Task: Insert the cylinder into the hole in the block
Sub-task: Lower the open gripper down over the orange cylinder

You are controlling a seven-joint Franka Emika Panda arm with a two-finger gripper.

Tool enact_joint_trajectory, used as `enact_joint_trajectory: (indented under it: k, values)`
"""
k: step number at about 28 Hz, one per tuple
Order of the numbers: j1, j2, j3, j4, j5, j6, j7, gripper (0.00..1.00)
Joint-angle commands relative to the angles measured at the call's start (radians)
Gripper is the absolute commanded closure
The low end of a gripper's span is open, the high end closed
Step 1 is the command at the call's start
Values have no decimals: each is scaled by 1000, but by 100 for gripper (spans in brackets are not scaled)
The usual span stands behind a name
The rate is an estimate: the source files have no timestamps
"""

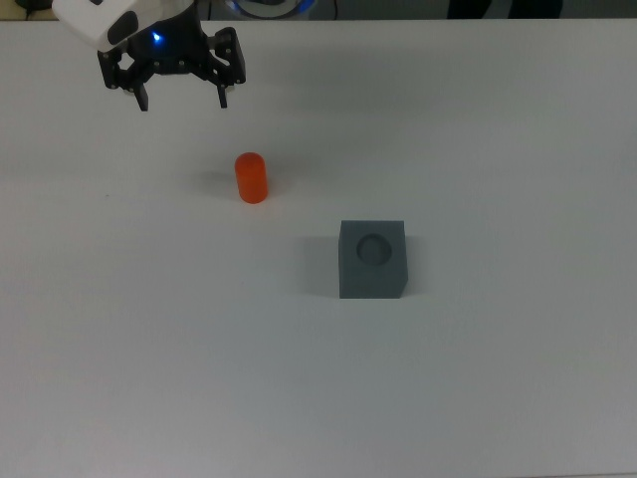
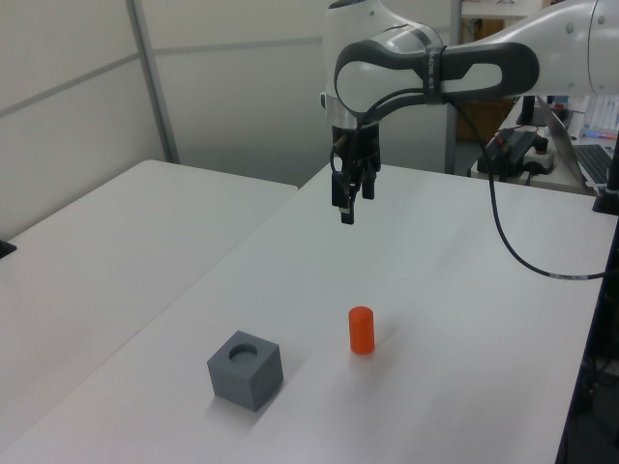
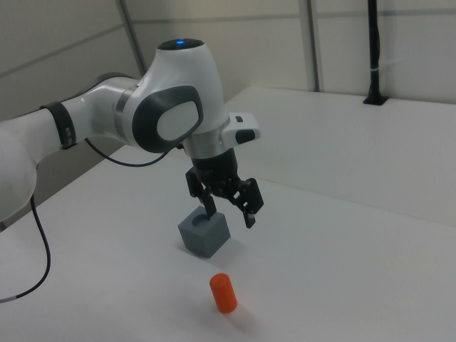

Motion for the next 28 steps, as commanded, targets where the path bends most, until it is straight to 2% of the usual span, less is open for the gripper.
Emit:
enact_joint_trajectory:
  k: [1,10,17,22,24,28]
  values:
    - [8,7,-5,8,3,-30,42,0]
    - [8,20,7,-31,-3,-4,15,0]
    - [11,-27,33,-202,-3,141,-14,0]
    - [16,-47,39,-268,-5,204,-16,0]
    - [25,-58,41,-314,-17,247,-22,0]
    - [36,-67,41,-361,-36,296,-26,0]
